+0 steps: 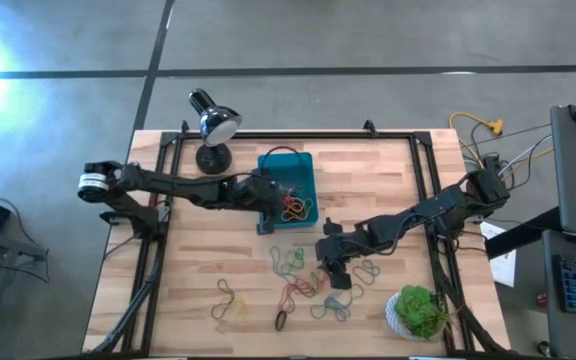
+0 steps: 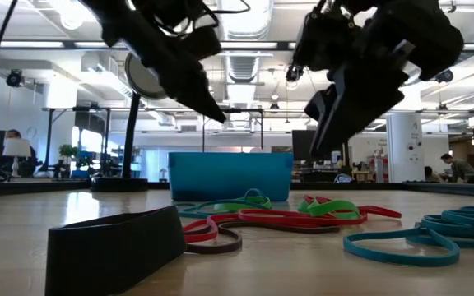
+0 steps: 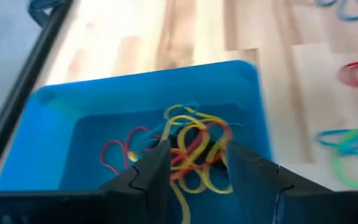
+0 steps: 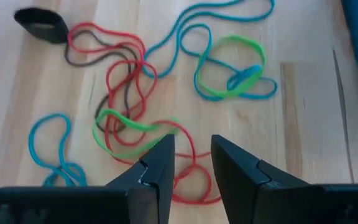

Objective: Pick and place rubber bands into bin
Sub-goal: Put the red rubber band into the blue bin

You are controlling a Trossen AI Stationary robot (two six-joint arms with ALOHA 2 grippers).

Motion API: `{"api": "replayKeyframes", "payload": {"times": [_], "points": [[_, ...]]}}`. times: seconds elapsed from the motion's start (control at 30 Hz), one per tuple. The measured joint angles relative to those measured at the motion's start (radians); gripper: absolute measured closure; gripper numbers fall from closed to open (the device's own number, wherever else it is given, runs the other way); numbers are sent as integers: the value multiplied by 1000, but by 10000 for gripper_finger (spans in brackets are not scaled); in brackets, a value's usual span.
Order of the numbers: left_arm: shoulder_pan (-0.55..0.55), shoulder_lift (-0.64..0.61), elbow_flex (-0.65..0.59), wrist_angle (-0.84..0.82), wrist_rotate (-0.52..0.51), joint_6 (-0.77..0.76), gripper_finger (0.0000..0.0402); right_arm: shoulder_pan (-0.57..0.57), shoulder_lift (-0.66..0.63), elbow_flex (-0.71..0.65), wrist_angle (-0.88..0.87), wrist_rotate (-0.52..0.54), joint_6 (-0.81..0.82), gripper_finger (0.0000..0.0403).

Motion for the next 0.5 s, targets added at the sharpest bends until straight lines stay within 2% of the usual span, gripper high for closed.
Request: {"api": "replayKeyframes", "payload": {"times": [0.23, 0.5], "points": [[-78, -79, -15, -136, 18, -83, 263, -4, 0, -58, -2, 1, -15, 314], [-145, -117, -16, -162, 21, -138, 263, -20, 0, -123, 53, 84, -23, 321]]}}
